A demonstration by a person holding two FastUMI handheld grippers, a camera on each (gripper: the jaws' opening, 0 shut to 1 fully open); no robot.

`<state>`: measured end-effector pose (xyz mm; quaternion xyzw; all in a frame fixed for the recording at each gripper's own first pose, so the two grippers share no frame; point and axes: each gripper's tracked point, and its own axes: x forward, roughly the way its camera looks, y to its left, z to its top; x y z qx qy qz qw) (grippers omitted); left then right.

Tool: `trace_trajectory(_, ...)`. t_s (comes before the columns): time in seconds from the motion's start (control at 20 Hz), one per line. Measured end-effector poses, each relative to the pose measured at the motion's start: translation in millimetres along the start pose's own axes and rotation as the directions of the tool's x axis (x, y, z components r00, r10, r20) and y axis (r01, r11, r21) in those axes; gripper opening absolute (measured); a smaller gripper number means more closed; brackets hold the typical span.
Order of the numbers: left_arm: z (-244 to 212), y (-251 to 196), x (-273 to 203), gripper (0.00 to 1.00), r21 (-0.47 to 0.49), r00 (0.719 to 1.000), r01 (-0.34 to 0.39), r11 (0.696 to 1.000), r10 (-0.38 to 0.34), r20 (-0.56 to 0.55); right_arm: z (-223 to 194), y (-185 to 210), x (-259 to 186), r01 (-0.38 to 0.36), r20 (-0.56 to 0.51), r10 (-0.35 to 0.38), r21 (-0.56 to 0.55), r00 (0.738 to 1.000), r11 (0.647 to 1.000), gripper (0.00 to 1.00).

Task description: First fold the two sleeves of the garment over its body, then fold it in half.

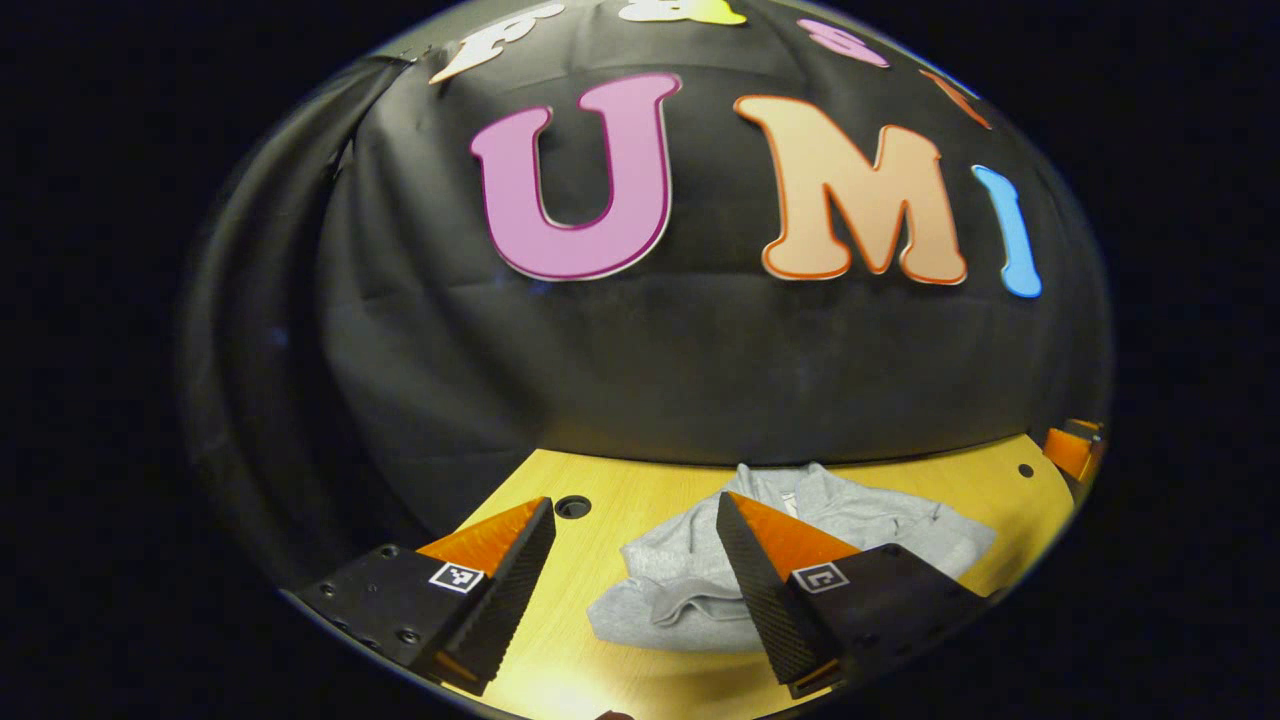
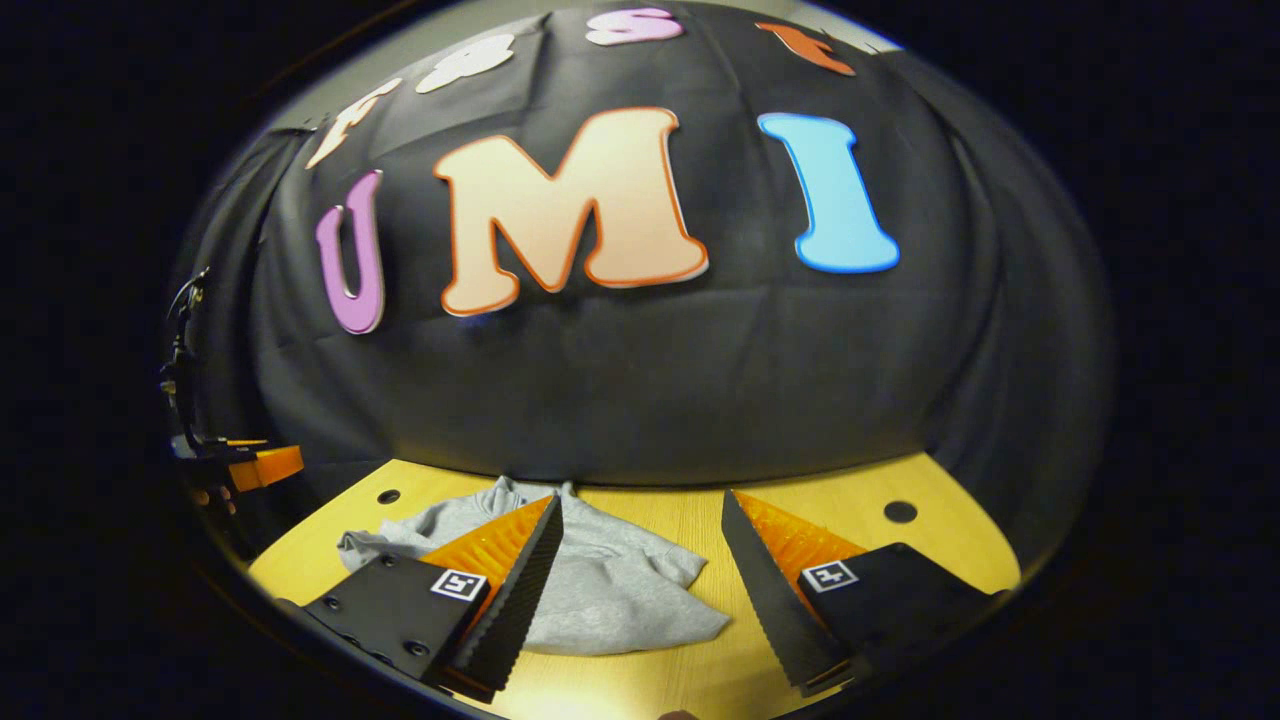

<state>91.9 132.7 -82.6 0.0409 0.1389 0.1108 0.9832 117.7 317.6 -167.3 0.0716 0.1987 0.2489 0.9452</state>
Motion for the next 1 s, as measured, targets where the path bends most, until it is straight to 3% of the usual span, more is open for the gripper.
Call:
trace_trajectory(0.2, 10.8, -10.0, -71.9, 0.94, 0.007, 0.995, 0.065, 0.998, -0.065, 0.081, 24.8, 22.0, -55.4, -0.002, 0.105, 0.005, -0.032, 0.994, 0.999, 0.98)
trace_trajectory(0.3, 13.1, -19.4, -86.1, 0.94, 0.038, 0.988, 0.100, 0.994, -0.103, 0.114, 41.7, 31.2, -91.0, 0.019, 0.167, -0.015, -0.021, 0.986, 1.000, 0.98)
trace_trajectory(0.5, 5.8, -16.3, -137.0, 0.94, 0.089, 0.979, 0.120, 0.989, -0.133, 0.156, 51.9, 56.5, -167.4, 0.016, 0.236, -0.009, -0.025, 0.972, 1.000, 0.96)
trace_trajectory(1.0, -15.8, 0.0, -205.5, 0.93, 0.075, 0.971, 0.149, 0.986, -0.160, 0.175, 23.3, 90.6, -236.8, -0.001, 0.229, 0.013, -0.052, 0.973, 0.999, 0.96)
